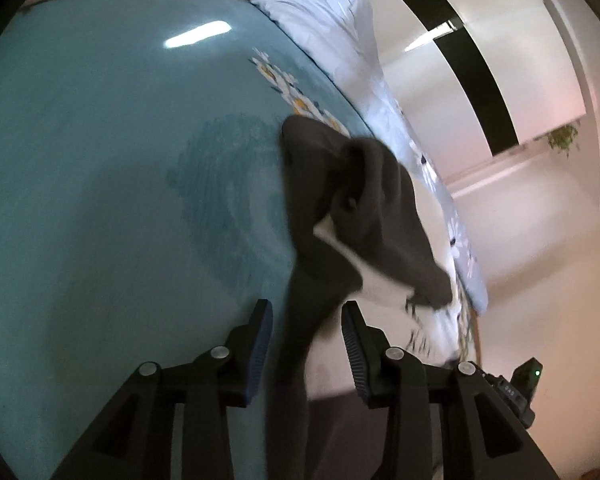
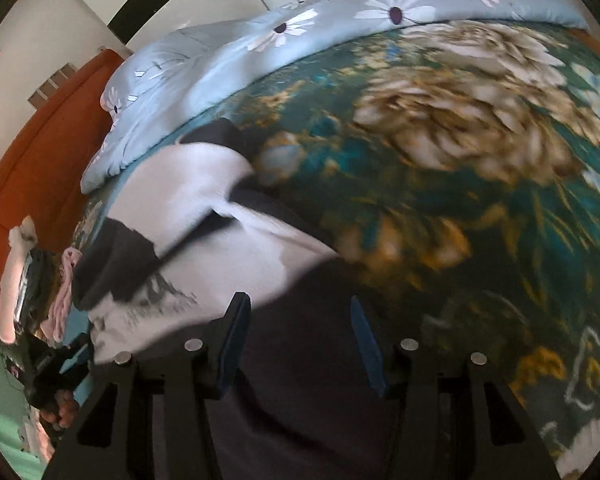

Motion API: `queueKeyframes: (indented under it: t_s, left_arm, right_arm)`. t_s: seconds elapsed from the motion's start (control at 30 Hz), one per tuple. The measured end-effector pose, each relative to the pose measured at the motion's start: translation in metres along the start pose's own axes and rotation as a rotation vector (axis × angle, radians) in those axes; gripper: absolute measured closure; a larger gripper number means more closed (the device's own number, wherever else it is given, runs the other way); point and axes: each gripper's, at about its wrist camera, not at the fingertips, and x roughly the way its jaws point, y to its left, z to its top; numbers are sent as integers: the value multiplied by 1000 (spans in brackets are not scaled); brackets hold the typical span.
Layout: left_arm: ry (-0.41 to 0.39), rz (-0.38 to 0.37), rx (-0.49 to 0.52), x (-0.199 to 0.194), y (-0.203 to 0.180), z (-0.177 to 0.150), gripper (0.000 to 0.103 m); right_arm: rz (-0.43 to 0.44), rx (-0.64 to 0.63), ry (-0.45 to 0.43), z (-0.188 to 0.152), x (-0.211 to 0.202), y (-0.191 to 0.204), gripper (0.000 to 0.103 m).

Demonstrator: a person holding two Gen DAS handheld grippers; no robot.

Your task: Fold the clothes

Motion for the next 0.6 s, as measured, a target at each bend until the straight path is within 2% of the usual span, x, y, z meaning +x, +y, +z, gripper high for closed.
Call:
queueKeyframes:
  t_s: [0.1, 0.2, 0.37, 0.5, 0.6]
  left_arm:
    - [42, -5, 16, 0, 1, -13, 64]
    - [79, -52, 8, -8, 6, -30, 63]
    - [146, -142, -24, -18, 12, -51, 63]
    - [219, -143, 27, -17, -4, -74, 63]
    - [276, -160, 63, -11, -16, -88, 63]
  right_arm:
    - [119, 26, 27, -15, -4, -17, 49]
    - [159, -5, 10, -25, -10, -20, 49]
    - [199, 20, -15, -38, -24, -29, 49]
    - [208, 28, -23, -45, -34, -38, 49]
    - [245, 57, -2, -49, -33, -48, 49]
